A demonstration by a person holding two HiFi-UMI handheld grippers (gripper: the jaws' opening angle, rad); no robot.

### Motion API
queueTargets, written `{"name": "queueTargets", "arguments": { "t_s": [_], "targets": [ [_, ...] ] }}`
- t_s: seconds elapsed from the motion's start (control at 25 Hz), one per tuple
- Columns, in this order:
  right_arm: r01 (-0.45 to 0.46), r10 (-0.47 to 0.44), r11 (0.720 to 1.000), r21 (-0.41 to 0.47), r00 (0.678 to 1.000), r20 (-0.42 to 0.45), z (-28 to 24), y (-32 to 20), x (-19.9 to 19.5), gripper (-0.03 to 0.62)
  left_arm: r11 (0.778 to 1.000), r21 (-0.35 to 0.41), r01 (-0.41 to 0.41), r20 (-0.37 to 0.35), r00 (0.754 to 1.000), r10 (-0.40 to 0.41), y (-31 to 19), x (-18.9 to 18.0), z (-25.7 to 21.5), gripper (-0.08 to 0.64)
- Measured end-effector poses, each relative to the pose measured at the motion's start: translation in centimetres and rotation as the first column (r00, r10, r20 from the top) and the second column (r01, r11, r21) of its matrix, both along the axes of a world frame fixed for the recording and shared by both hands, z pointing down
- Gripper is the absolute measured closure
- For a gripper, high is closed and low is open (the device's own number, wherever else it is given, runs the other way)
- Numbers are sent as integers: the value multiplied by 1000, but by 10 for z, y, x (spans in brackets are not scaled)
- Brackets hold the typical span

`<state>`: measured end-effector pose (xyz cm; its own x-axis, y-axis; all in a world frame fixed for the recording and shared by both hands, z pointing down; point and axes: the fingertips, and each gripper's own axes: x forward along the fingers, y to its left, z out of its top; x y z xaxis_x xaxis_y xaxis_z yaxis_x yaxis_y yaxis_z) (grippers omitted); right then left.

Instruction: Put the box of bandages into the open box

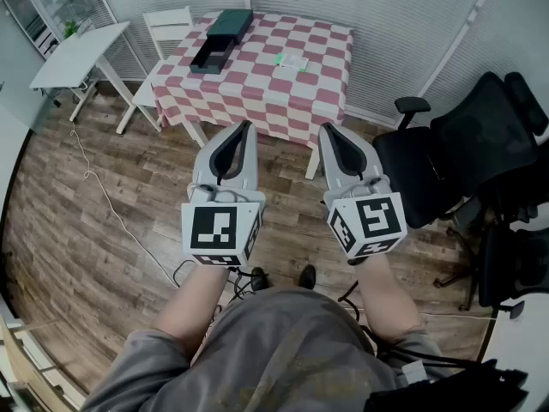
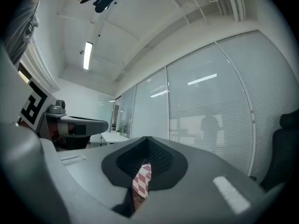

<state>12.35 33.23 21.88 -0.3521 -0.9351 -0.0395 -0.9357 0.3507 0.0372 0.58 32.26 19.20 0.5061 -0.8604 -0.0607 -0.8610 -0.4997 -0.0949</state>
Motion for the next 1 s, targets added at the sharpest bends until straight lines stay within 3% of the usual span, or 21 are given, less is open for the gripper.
{"name": "queueTargets", "arguments": {
  "t_s": [0.6,1.0],
  "targets": [
    [3,-3,1000,4,1000,-1,3,-5,1,568,1000,4,1,5,1000,-1,-5,4,3,560],
    [14,-13,1000,-20,998,57,4,-20,-20,536,1000,6,-5,7,1000,5,-19,-23,4,560]
  ]
}}
